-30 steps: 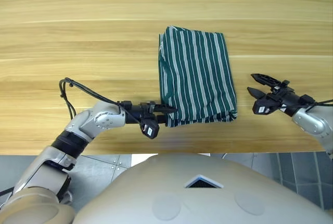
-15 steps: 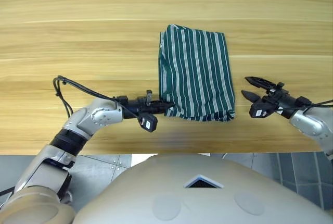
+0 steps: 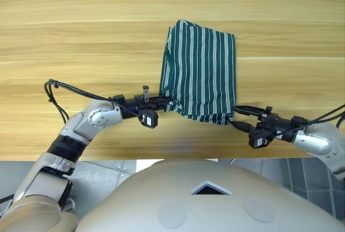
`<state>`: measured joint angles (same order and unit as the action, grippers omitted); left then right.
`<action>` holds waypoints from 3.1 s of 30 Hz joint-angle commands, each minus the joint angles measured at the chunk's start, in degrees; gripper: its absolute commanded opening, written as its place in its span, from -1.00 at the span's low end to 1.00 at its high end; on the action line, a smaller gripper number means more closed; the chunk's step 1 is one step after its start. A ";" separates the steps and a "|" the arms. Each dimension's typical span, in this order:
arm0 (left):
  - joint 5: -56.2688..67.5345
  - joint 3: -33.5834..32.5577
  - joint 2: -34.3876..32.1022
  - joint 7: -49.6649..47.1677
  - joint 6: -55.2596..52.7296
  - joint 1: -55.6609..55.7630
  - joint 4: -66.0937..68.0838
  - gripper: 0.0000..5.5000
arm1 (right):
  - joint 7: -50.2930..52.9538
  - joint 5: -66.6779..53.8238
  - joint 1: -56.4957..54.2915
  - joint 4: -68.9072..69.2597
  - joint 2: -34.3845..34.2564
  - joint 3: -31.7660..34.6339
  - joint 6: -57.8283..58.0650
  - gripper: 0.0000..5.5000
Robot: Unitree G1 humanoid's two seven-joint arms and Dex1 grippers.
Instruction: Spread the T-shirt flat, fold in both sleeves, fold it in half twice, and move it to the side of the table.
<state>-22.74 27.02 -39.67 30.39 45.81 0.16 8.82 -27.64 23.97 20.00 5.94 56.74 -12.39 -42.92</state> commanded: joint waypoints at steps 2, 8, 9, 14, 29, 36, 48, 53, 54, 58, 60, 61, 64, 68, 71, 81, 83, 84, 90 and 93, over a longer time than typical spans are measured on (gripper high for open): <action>-2.51 1.52 1.01 1.01 -1.92 -0.64 2.48 -0.98 | -1.55 1.67 -4.11 -2.43 -2.11 -2.01 0.18 0.02; -2.95 1.69 1.70 0.69 -1.81 -0.35 3.49 -0.98 | -1.12 1.88 -4.14 -3.33 -2.00 -1.76 -0.44 0.02; -2.94 1.51 1.58 0.51 -1.93 -0.47 3.48 -0.98 | -1.09 1.65 -3.55 -3.14 -1.50 -1.25 -0.54 0.02; -2.56 -0.14 0.52 -0.52 -2.47 -1.32 3.36 -0.98 | -0.50 1.22 -1.37 -3.14 -0.15 0.69 -1.45 -0.26; -1.43 -0.55 -0.02 0.41 -2.76 -5.34 0.49 -0.98 | 0.20 -0.18 -3.80 -2.80 -4.08 0.84 -1.67 -0.92; 1.28 0.12 -2.09 2.33 -5.19 -13.40 -8.30 -0.98 | -2.13 -3.28 0.99 1.52 -3.39 0.29 -0.97 -0.92; 11.62 -11.13 -4.42 -1.19 -9.34 -22.30 -14.39 -0.98 | -1.05 -12.34 6.39 5.65 -3.47 11.70 4.08 -0.92; 10.73 -11.37 1.41 -3.29 -12.02 -16.65 -10.85 -0.98 | -0.74 -12.85 0.44 5.30 -7.99 9.63 5.52 -0.92; 10.37 -11.27 2.44 -3.72 -12.16 -15.45 -10.42 -0.98 | -0.55 -12.61 -0.50 5.27 -9.00 9.33 5.84 -0.92; 10.65 -11.78 4.96 -4.48 -13.00 -12.13 -9.49 -0.98 | 0.47 -10.69 -4.28 4.02 -12.39 9.09 7.31 -0.92; 9.96 -11.92 6.33 -5.14 -14.32 -9.82 -7.84 -0.98 | 1.20 -9.20 -6.40 3.00 -13.91 8.55 8.00 -0.92; 9.31 -12.00 6.99 -5.59 -14.82 -8.77 -6.94 -0.98 | 1.64 -8.42 -7.53 2.42 -14.70 8.33 8.40 -0.92; 8.08 -12.37 8.77 -6.99 -15.95 -5.95 -4.96 -0.98 | 3.61 -5.29 -11.21 -0.80 -16.85 7.64 9.05 -0.92; 7.28 -12.78 10.01 -7.81 -16.44 -1.92 -3.25 -0.98 | 7.42 0.06 -18.16 -8.25 -19.82 6.01 10.64 -0.92; 6.47 -12.90 11.50 -9.29 -16.72 2.50 2.56 -0.98 | 9.43 2.60 -22.69 -12.61 -21.69 4.70 12.08 -0.92; 5.58 -12.36 14.33 -10.48 -16.33 10.97 13.30 -0.98 | 15.69 6.63 -32.44 -25.92 -25.84 0.92 13.52 -0.92; 5.03 -11.95 14.80 -10.74 -15.90 12.34 15.66 -0.98 | 16.57 7.20 -33.50 -27.50 -26.26 0.28 13.58 -0.92; 4.74 -11.71 15.13 -10.91 -15.78 12.99 16.84 -0.98 | 17.02 7.60 -34.15 -28.54 -26.52 -0.20 13.50 -0.92; 4.73 -11.26 17.27 -10.89 -15.22 17.72 24.72 -0.98 | 20.69 9.95 -38.36 -35.60 -27.97 -2.77 13.10 -0.79; 5.47 -11.92 18.46 -11.16 -14.87 20.17 28.94 -0.83 | 22.85 10.89 -41.55 -40.49 -29.11 -3.98 12.93 -0.64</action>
<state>-17.76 15.40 -21.67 19.56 31.12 18.07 35.10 -6.24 33.96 -18.36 -31.51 28.20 -15.74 -30.29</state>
